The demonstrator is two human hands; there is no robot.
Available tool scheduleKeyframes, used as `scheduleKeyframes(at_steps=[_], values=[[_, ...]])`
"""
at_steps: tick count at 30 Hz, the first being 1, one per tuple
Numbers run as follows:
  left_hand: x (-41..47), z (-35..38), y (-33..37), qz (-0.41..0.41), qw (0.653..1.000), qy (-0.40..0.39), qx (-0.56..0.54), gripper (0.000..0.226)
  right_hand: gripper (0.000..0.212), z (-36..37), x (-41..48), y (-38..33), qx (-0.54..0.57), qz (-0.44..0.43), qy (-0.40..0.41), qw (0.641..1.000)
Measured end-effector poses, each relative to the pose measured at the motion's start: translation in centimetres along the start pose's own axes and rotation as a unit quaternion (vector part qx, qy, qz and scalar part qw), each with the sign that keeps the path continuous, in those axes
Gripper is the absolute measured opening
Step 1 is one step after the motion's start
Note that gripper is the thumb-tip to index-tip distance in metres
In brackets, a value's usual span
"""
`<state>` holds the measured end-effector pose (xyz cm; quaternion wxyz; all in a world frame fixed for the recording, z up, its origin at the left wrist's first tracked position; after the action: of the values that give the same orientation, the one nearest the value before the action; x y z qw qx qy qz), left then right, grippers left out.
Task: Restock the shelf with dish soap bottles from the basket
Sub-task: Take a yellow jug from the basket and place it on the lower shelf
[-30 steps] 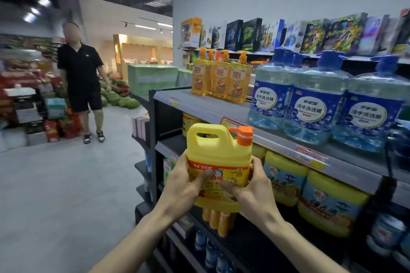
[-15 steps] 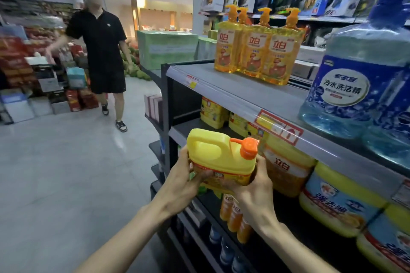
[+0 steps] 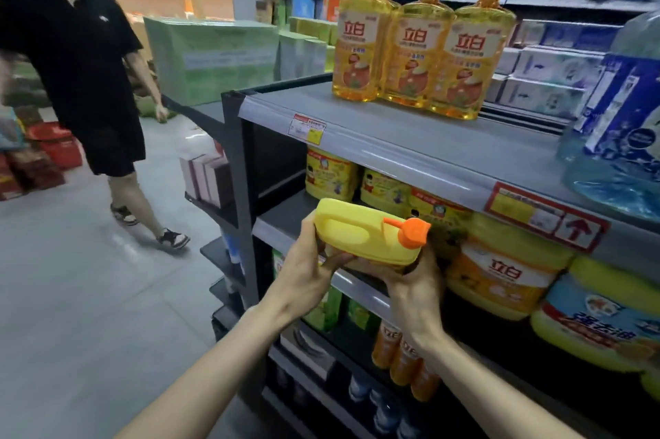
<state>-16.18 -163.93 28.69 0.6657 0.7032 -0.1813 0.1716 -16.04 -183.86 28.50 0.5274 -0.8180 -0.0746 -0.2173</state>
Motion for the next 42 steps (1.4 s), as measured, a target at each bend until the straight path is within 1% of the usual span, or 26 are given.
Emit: scheduleKeyframes(at_steps=[2, 4, 5, 8, 9, 11, 12, 14, 15, 16, 18, 20, 25, 28, 31, 34, 38, 42], values=[[1.3, -0.9, -0.9, -0.003, 1.0, -0.009, 0.001, 0.072, 0.068, 1.3, 0.5, 0.1, -0.028, 0.033, 0.037, 0.998], [2.4, -1.6, -1.7, -0.003, 1.0, -0.014, -0.005, 0.074, 0.07, 2.5, 1.1, 0.2, -0.045, 0.06, 0.057, 0.996], [3.0, -1.8, -2.2, -0.006, 1.0, -0.018, -0.007, 0.069, 0.069, 3.1, 1.4, 0.3, -0.054, 0.071, 0.063, 0.994], [4.4, -2.3, -3.9, -0.031, 0.999, -0.035, -0.014, 0.046, 0.073, 4.5, 2.3, 0.7, -0.088, 0.102, 0.094, 0.986], [4.9, -2.4, -4.4, -0.035, 0.999, -0.034, -0.01, 0.047, 0.074, 5.0, 2.6, 0.9, -0.097, 0.113, 0.103, 0.983], [5.7, -2.7, -5.1, -0.047, 0.998, -0.032, -0.002, 0.059, 0.075, 5.7, 3.1, 1.2, -0.109, 0.127, 0.115, 0.979], [6.1, -2.9, -5.6, -0.057, 0.998, -0.034, 0.004, 0.056, 0.077, 6.0, 3.3, 1.4, -0.113, 0.128, 0.119, 0.978], [7.0, -2.9, -6.8, -0.097, 0.994, -0.048, 0.009, 0.038, 0.082, 6.6, 3.6, 1.5, -0.118, 0.13, 0.119, 0.977], [7.3, -2.9, -7.0, -0.11, 0.993, -0.05, 0.006, 0.034, 0.083, 6.8, 3.8, 1.5, -0.12, 0.133, 0.117, 0.977], [7.6, -2.9, -6.7, -0.11, 0.993, -0.045, -0.009, 0.038, 0.081, 6.9, 3.9, 1.7, -0.122, 0.137, 0.115, 0.976], [7.8, -2.7, -5.7, -0.08, 0.995, -0.032, -0.045, 0.063, 0.079, 7.2, 4.2, 1.9, -0.128, 0.145, 0.106, 0.975], [7.8, -2.4, -5.2, -0.055, 0.996, -0.03, -0.068, 0.071, 0.081, 7.3, 4.4, 2.0, -0.137, 0.152, 0.093, 0.974], [7.5, -2.2, -6.2, -0.049, 0.997, -0.02, -0.051, 0.072, 0.083, 7.3, 3.9, 2.4, -0.153, 0.148, 0.072, 0.974], [7.0, -2.4, -7.0, -0.056, 0.996, -0.053, -0.044, 0.067, 0.084, 7.6, 2.7, 2.6, -0.168, 0.139, 0.053, 0.975], [5.9, -3.0, -7.6, -0.071, 0.994, -0.078, -0.04, 0.064, 0.092, 7.5, 1.2, 3.2, -0.167, 0.137, 0.014, 0.976], [5.0, -3.5, -8.5, -0.088, 0.992, -0.091, -0.018, 0.07, 0.096, 7.3, -0.3, 3.7, -0.151, 0.148, -0.022, 0.977], [4.0, -3.4, -9.1, -0.111, 0.989, -0.097, -0.004, 0.081, 0.1, 7.4, -1.4, 3.6, -0.166, 0.163, -0.042, 0.972], [4.7, -3.3, -9.7, -0.115, 0.988, -0.1, -0.006, 0.075, 0.1, 7.6, -0.9, 3.4, -0.177, 0.157, -0.04, 0.971]])
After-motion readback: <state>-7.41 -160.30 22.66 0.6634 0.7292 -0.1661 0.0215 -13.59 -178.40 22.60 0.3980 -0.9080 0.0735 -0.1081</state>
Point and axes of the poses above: each hand's wrist, its own x-axis towards the middle knuckle, its own z-axis out of the palm, y = z × x, the point moved 2 cm from there along x, towards the middle knuckle, and after that the axes turned 15 degrees about -x, right-handed, at the moved point
